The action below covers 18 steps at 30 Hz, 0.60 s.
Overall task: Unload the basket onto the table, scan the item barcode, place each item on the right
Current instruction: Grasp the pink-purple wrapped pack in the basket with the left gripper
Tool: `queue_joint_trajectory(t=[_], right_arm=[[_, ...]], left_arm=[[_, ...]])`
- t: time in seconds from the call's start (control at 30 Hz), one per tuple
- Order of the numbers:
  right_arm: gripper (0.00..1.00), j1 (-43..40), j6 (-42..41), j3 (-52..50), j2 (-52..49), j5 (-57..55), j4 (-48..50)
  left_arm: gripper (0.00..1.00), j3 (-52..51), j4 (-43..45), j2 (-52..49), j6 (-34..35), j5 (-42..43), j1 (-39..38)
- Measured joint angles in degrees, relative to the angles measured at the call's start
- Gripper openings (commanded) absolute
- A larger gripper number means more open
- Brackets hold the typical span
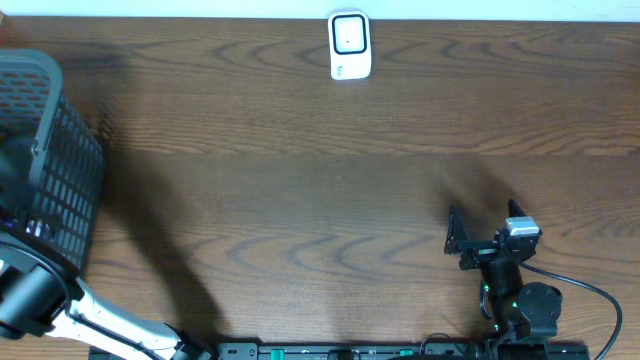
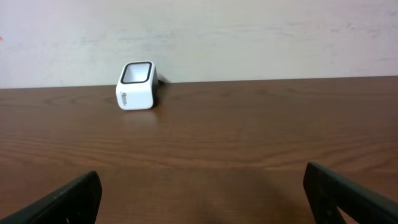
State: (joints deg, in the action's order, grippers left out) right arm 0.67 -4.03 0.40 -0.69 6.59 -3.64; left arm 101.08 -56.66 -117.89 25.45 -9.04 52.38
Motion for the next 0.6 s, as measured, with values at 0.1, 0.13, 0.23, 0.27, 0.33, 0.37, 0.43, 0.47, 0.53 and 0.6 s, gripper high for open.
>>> queue_joint_trajectory(t=[0.1, 0.13, 0.23, 0.27, 0.33, 0.37, 0.43, 0.47, 0.53, 0.6], right_arm=[[0.99, 0.0, -0.02, 0.0, 0.0, 0.0, 0.0], [0.99, 0.0, -0.02, 0.0, 0.0, 0.0, 0.0], [0.99, 0.0, -0.02, 0.0, 0.0, 0.0, 0.0], [0.99, 0.0, -0.02, 0.0, 0.0, 0.0, 0.0], [0.99, 0.0, -0.02, 0.0, 0.0, 0.0, 0.0], [0.99, 0.0, 0.0, 0.0, 0.0, 0.0, 0.0], [0.99, 0.0, 0.0, 0.0, 0.0, 0.0, 0.0], [0.99, 0.0, -0.02, 0.0, 0.0, 0.0, 0.0], [0.99, 0.0, -0.02, 0.0, 0.0, 0.0, 0.0], [0.99, 0.0, 0.0, 0.0, 0.0, 0.0, 0.0]], left_arm=[[0.07, 0.33, 3.04, 3.65, 0.0, 2.6, 0.0], [0.07, 0.48, 4.0, 5.07, 0.04, 3.17, 0.0], [0.07, 1.49, 6.05, 9.29, 0.48, 4.72, 0.0], [0.07, 1.9, 6.86, 10.99, 0.9, 5.55, 0.0], [0.07, 2.05, 8.2, 12.68, 1.81, 6.64, 0.0], [0.07, 2.05, 8.76, 13.2, 2.12, 7.32, 0.0], [0.33, 2.05, 9.73, 14.12, 3.17, 8.83, 0.0], [0.56, 2.05, 10.27, 14.64, 3.98, 10.08, 0.0], [0.89, 2.05, 10.29, 14.88, 4.81, 11.06, 0.0], [1.0, 2.03, 10.14, 14.86, 5.35, 11.82, -0.04]])
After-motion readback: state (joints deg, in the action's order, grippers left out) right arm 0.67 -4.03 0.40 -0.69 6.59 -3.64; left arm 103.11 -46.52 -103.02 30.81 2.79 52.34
